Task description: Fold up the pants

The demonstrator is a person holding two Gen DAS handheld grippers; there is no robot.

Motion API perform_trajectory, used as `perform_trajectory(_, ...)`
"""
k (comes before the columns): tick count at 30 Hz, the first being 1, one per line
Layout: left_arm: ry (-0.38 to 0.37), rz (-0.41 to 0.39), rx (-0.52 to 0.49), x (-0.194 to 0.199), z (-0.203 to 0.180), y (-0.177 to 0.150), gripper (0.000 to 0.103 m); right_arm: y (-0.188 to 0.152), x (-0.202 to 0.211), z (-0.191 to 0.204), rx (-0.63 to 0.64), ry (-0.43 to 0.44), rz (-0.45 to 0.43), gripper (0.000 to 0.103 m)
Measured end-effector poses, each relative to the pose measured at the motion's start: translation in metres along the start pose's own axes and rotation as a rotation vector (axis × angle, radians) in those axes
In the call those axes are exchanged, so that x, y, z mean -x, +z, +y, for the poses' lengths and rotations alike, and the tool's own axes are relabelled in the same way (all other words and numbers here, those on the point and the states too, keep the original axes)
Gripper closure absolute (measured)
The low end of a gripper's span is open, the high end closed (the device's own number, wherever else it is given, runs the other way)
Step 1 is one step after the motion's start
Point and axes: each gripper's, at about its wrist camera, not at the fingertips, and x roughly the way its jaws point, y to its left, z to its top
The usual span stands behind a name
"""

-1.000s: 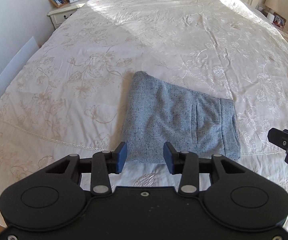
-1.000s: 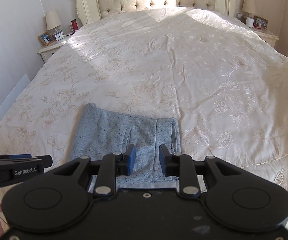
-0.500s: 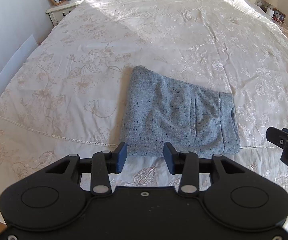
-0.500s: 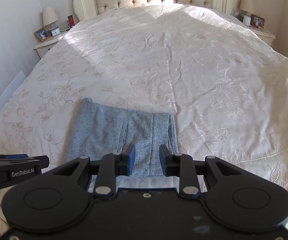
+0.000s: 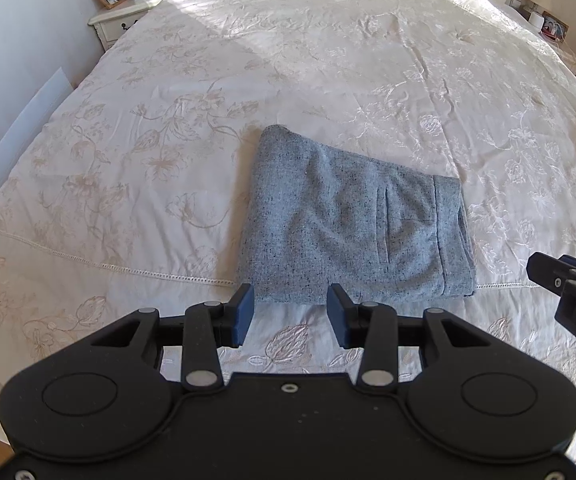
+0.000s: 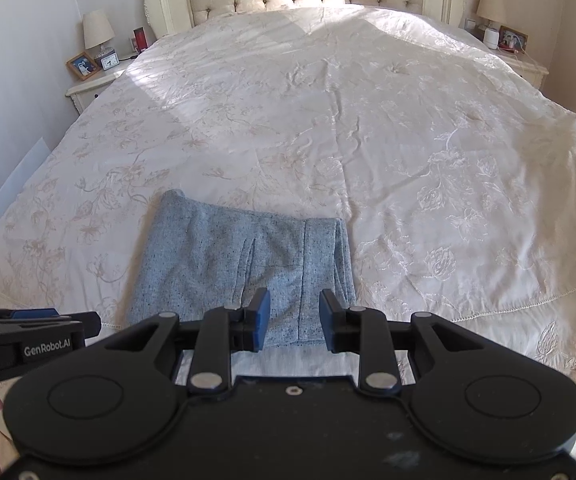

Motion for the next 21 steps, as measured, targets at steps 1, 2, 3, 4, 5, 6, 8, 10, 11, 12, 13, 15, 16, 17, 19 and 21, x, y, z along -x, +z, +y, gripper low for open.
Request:
perform_trajectory(1, 0.000, 0.001, 0.000, 0.0000, 0.0002, -0.0003, 0.053, -0.0004, 0.0001, -0.0002, -0.001, 0.000, 0.001, 0.074)
perform_trajectory(2, 0.000, 0.002, 0.000, 0.0000, 0.0007, -0.0005, 0.053, -0.0007, 0.0003, -0.0002, -0.002, -0.001, 0.002, 0.074)
perform_trajectory(3, 0.000, 0.002, 0.000, -0.0001, 0.0008, -0.0003, 0.053, -0.0009, 0.0007, -0.0002, -0.003, -0.001, 0.002, 0.074)
perform_trajectory(4, -0.001, 0.002, -0.001, -0.0002, 0.0011, -0.0003, 0.053, -0.0013, 0.0009, -0.0004, -0.004, 0.000, 0.002, 0.074)
perform_trajectory(5, -0.001, 0.002, 0.000, 0.0000, 0.0013, -0.0009, 0.053, -0.0013, 0.0011, -0.0004, -0.005, 0.002, 0.003, 0.074)
perform_trajectory(6, -0.001, 0.003, -0.001, 0.0002, 0.0016, -0.0015, 0.053, -0.0015, 0.0012, -0.0004, -0.006, 0.003, 0.005, 0.074)
perform_trajectory(8, -0.002, 0.002, -0.002, 0.0010, 0.0020, -0.0028, 0.053, -0.0023, 0.0015, -0.0002, -0.007, 0.005, 0.007, 0.074)
perform_trajectory(10, -0.001, 0.003, -0.004, 0.0013, 0.0023, -0.0039, 0.053, -0.0031, 0.0018, 0.0008, -0.006, 0.005, 0.007, 0.074)
perform_trajectory(11, 0.000, 0.003, -0.003, 0.0018, 0.0017, -0.0047, 0.053, -0.0033, 0.0021, 0.0014, -0.004, 0.006, 0.007, 0.074)
perform_trajectory(12, 0.000, 0.003, -0.003, 0.0023, 0.0015, -0.0054, 0.053, -0.0036, 0.0023, 0.0018, -0.003, 0.006, 0.008, 0.074)
perform_trajectory(13, -0.001, 0.003, -0.004, 0.0027, 0.0014, -0.0057, 0.053, -0.0038, 0.0026, 0.0023, -0.002, 0.006, 0.008, 0.073)
perform_trajectory(15, -0.004, 0.002, -0.005, 0.0037, 0.0017, -0.0065, 0.053, -0.0044, 0.0033, 0.0030, -0.001, 0.006, 0.008, 0.073)
perform_trajectory(16, -0.005, 0.002, -0.006, 0.0040, 0.0016, -0.0067, 0.053, -0.0048, 0.0036, 0.0032, 0.000, 0.005, 0.007, 0.073)
perform_trajectory(17, -0.006, 0.002, -0.006, 0.0044, 0.0017, -0.0070, 0.053, -0.0051, 0.0040, 0.0035, 0.001, 0.004, 0.007, 0.073)
perform_trajectory(19, -0.007, 0.001, -0.007, 0.0049, 0.0008, -0.0080, 0.053, -0.0056, 0.0041, 0.0039, 0.000, 0.003, 0.007, 0.073)
perform_trajectory(21, -0.006, 0.001, -0.010, 0.0053, 0.0002, -0.0088, 0.053, -0.0059, 0.0043, 0.0034, -0.001, 0.003, 0.008, 0.073)
